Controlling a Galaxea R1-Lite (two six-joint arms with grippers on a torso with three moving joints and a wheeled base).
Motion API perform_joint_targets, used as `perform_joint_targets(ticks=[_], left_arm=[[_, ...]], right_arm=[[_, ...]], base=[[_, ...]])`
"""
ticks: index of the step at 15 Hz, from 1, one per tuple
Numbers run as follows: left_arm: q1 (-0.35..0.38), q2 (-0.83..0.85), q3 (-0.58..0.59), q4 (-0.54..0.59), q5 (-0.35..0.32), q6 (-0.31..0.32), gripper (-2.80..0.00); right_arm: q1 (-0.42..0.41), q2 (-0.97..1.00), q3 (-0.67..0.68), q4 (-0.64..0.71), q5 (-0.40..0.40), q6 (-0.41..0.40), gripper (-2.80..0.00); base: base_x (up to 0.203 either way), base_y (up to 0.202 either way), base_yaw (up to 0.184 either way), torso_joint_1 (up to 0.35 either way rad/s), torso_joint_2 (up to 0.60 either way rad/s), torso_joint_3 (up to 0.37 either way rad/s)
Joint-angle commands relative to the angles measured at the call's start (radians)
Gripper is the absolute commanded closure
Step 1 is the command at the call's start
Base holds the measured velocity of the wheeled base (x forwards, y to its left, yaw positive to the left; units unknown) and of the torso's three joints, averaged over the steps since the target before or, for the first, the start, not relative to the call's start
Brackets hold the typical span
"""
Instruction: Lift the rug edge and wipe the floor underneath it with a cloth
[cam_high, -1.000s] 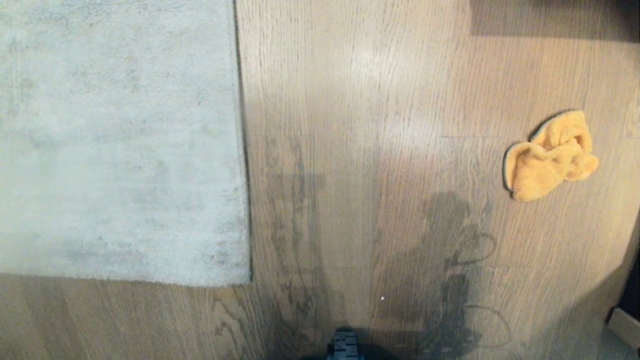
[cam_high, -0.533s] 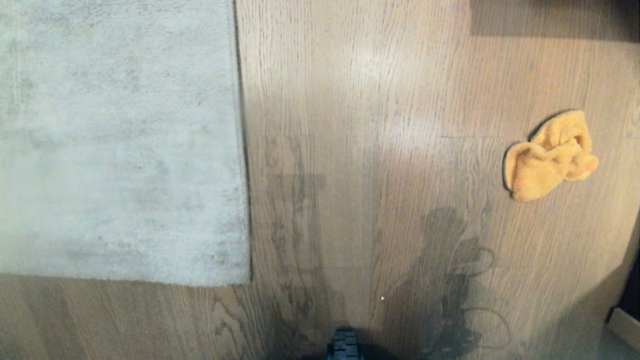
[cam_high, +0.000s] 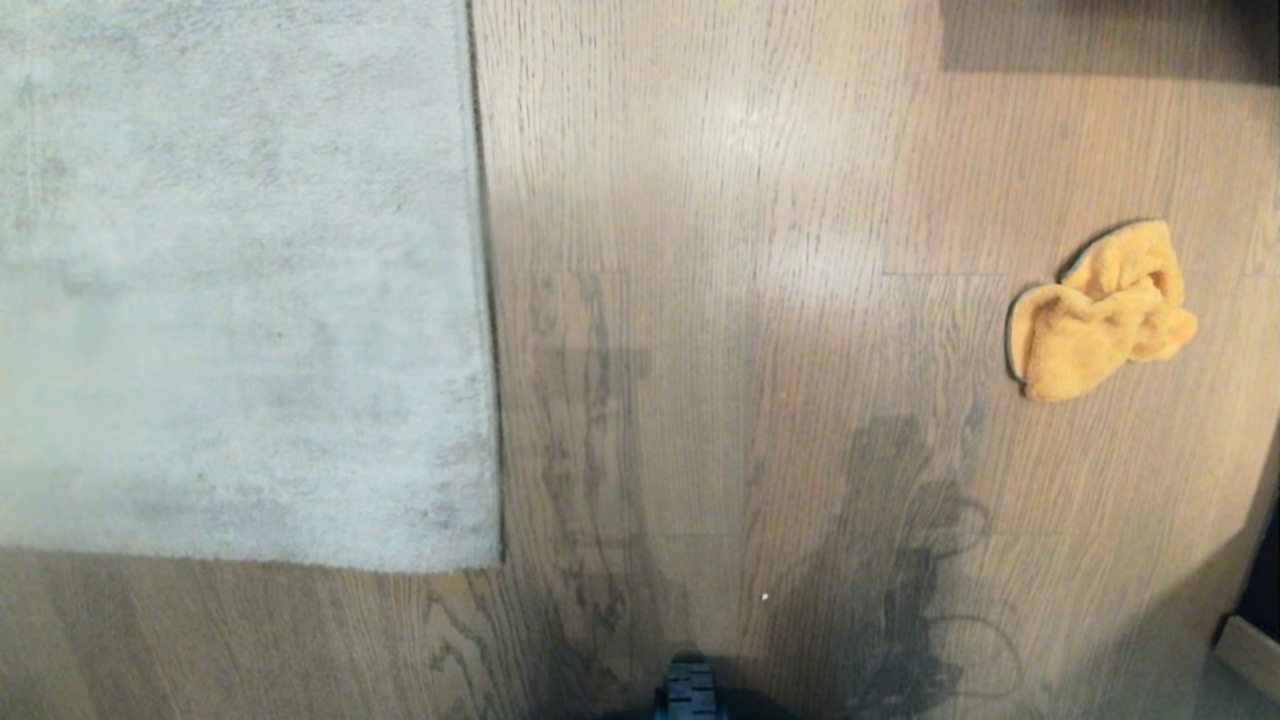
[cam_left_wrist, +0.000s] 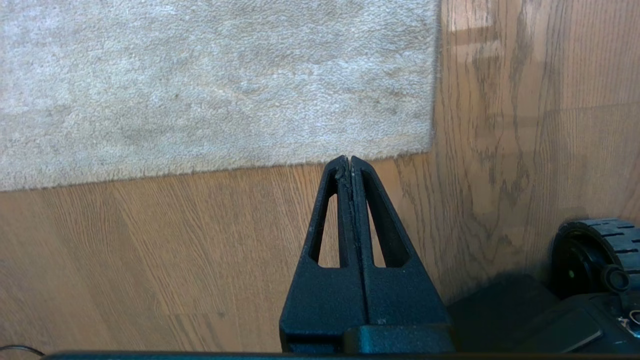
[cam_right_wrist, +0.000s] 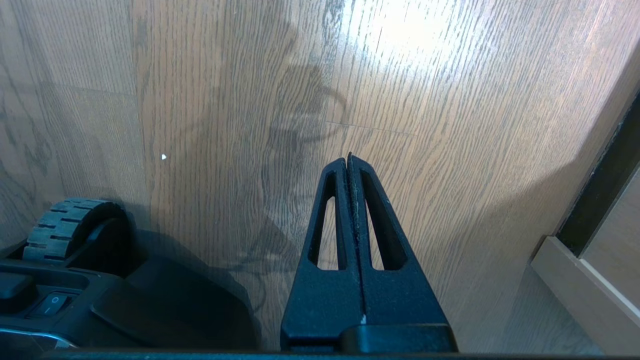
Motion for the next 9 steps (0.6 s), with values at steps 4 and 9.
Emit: perform_joint_targets(ticks=[4,9], left_arm=[[0.001,0.000,0.000,0.000,-0.001,0.001,0.00],[0.000,0.000,0.000,0.000,-0.001,0.001,0.00]], right_arm=[[0.000,0.003,0.001,0.000,0.001,0.000,0.00],[0.000,0.003,0.001,0.000,0.001,0.000,0.00]], base=[[0.000,0.000,0.000,0.000,0.00,0.000],[0.000,0.000,0.000,0.000,0.00,0.000]])
